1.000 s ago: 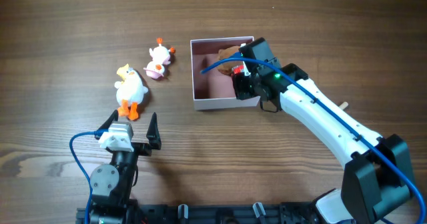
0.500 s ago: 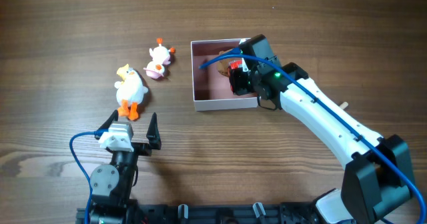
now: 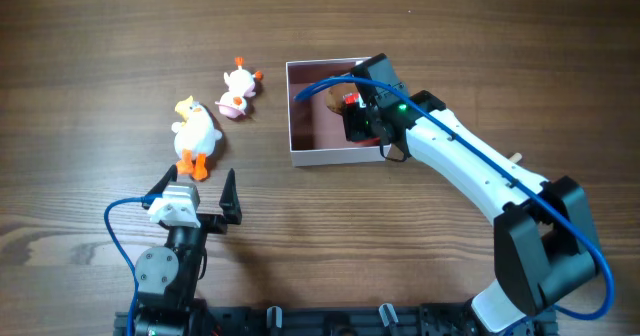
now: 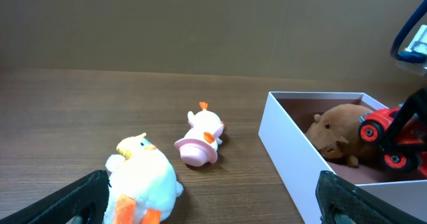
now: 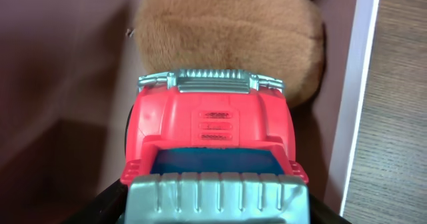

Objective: Pack container
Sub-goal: 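Carry the red truck into the box beside the hamster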

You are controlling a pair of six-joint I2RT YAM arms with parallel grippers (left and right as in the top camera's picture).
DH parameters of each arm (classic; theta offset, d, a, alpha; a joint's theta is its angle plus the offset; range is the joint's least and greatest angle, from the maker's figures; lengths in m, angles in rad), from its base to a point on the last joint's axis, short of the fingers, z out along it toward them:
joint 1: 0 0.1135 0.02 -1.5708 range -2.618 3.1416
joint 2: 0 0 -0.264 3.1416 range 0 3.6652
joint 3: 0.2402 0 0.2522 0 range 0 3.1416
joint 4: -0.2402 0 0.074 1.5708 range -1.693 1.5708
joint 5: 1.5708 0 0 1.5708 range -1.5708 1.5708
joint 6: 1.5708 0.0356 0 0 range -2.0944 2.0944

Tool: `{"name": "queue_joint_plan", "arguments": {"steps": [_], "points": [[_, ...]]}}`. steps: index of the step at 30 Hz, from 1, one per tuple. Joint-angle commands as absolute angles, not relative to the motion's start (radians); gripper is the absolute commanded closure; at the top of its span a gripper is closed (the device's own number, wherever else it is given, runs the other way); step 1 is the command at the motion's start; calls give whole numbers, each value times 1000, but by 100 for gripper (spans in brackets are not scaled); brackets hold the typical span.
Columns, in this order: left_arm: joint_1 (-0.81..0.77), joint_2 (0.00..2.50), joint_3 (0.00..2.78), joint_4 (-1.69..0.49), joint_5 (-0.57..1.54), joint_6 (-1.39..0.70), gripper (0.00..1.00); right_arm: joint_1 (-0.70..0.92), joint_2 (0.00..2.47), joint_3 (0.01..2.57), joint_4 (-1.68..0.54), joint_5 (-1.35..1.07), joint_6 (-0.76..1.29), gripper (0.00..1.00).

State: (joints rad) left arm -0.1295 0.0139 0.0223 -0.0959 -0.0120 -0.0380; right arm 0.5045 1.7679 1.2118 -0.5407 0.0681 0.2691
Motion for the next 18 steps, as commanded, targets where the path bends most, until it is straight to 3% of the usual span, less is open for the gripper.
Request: {"name": "queue_joint_plan", "arguments": {"steps": [1, 6, 15, 18], "points": [[-125, 7, 17, -93, 3, -22, 0, 508, 1775, 1236, -546, 95, 288, 60], [-125, 7, 17, -93, 4, -23, 0, 508, 1775, 1236, -567, 85, 289, 45], [-125, 7, 17, -93, 4, -22, 0, 508, 1775, 1236, -561, 78, 287, 34], [-125, 7, 17, -93, 4, -22, 0, 508, 1775, 1236, -561, 64, 268, 25]]}}
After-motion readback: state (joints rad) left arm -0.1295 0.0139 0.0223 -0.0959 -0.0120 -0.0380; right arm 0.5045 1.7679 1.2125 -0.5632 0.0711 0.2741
